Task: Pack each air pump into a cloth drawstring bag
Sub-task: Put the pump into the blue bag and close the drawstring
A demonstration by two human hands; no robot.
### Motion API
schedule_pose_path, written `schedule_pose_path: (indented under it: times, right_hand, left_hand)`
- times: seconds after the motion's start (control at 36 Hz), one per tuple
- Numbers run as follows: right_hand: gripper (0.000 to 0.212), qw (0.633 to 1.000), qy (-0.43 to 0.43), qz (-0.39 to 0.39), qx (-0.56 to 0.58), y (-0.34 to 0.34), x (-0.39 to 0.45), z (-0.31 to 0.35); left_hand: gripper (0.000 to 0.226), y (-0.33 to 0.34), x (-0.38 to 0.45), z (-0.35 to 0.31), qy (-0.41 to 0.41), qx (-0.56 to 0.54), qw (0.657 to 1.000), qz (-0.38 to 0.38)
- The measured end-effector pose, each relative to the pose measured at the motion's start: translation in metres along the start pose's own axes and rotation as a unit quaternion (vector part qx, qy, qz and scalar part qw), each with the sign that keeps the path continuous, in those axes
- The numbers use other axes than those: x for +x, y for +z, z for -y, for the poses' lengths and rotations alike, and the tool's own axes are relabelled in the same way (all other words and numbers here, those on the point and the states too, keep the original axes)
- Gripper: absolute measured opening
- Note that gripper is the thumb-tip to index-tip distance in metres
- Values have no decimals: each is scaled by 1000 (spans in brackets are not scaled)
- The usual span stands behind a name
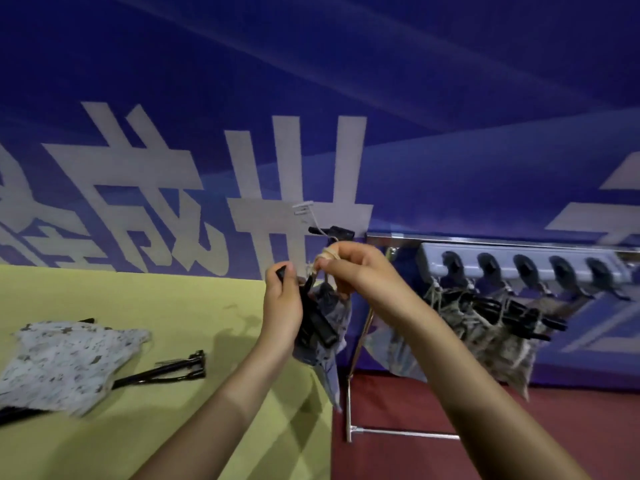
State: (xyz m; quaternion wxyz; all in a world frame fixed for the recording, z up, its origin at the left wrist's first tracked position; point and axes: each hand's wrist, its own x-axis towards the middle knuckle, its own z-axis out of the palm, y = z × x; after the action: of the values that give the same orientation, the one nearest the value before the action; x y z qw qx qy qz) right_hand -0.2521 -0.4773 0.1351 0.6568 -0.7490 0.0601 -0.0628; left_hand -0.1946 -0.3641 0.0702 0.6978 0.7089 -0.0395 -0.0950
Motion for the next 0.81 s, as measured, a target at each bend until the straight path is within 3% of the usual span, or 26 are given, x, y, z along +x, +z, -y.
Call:
schedule_pose_path:
  times: [0.14, 0.22, 0.42, 0.61, 0.81]
  right_hand:
    - [21, 1000, -4, 16, -12, -69, -32, -21]
    - [21, 1000, 8, -10, 14, -109, -50, -33]
    - [22, 997, 10, -73, 21, -181, -74, -44]
    - [17, 978, -37, -162, -127, -230, -98, -68]
    - [26, 979, -10, -174, -109, -232, -99, -59]
  left_hand:
    - [15, 74, -26, 4, -84, -101, 991, 9]
    - [25, 112, -46, 5, -97, -168, 980, 43]
    - [32, 146, -72, 13, -43, -83, 986, 142]
    - [13, 162, -66, 17, -26, -150, 982, 112]
    - [12, 172, -60, 16, 53, -52, 993, 95]
